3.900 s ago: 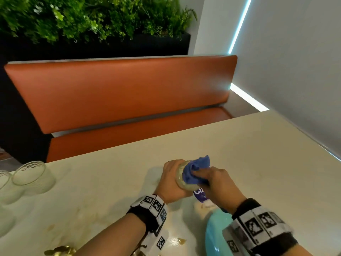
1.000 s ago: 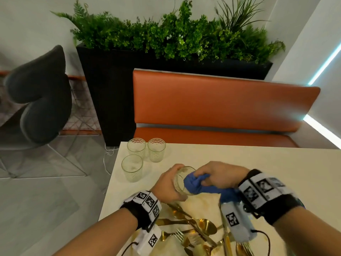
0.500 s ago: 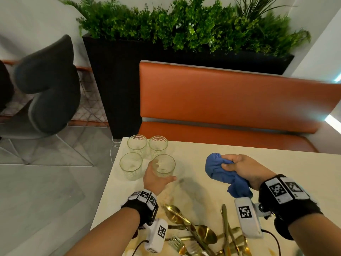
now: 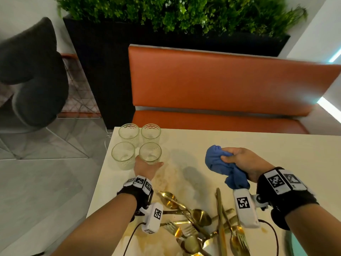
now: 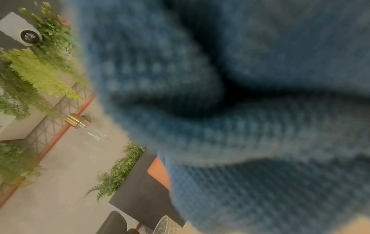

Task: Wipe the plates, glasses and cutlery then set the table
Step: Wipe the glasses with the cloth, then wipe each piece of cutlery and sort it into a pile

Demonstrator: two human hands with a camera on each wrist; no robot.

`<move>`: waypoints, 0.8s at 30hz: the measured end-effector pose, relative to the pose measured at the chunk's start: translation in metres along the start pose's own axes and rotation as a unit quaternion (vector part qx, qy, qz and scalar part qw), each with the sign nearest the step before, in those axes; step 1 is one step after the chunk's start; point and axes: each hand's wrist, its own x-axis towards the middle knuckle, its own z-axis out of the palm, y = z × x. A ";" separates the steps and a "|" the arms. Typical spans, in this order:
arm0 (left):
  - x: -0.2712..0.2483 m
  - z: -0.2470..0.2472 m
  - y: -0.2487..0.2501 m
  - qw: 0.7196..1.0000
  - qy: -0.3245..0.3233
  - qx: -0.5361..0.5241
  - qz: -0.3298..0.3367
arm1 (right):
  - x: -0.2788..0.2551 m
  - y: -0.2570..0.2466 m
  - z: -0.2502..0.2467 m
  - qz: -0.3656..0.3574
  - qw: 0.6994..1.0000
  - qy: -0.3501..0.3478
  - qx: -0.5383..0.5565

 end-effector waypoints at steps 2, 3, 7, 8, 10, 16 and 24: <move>-0.004 -0.003 0.007 0.999 -0.017 0.031 -0.023 | -0.008 0.005 -0.003 0.003 1.000 0.008 0.028; -0.008 -0.005 0.011 0.998 -0.022 0.047 -0.038 | -0.013 0.008 -0.005 0.005 0.999 0.013 0.043; -0.027 -0.004 0.016 0.992 -0.068 0.080 -0.069 | -0.034 0.027 -0.012 0.027 0.988 0.057 0.144; -0.031 -0.002 0.015 0.992 -0.081 0.079 -0.065 | -0.039 0.032 -0.014 0.037 0.981 0.057 0.179; -0.043 0.000 0.012 0.987 -0.111 0.103 -0.052 | -0.053 0.044 -0.016 0.053 0.963 0.064 0.258; -0.085 0.007 0.002 0.957 -0.214 0.198 -0.006 | -0.111 0.088 -0.017 0.085 0.905 0.135 0.394; -0.121 0.015 -0.005 0.767 -0.274 0.492 0.308 | -0.174 0.137 -0.004 0.100 0.873 0.225 0.421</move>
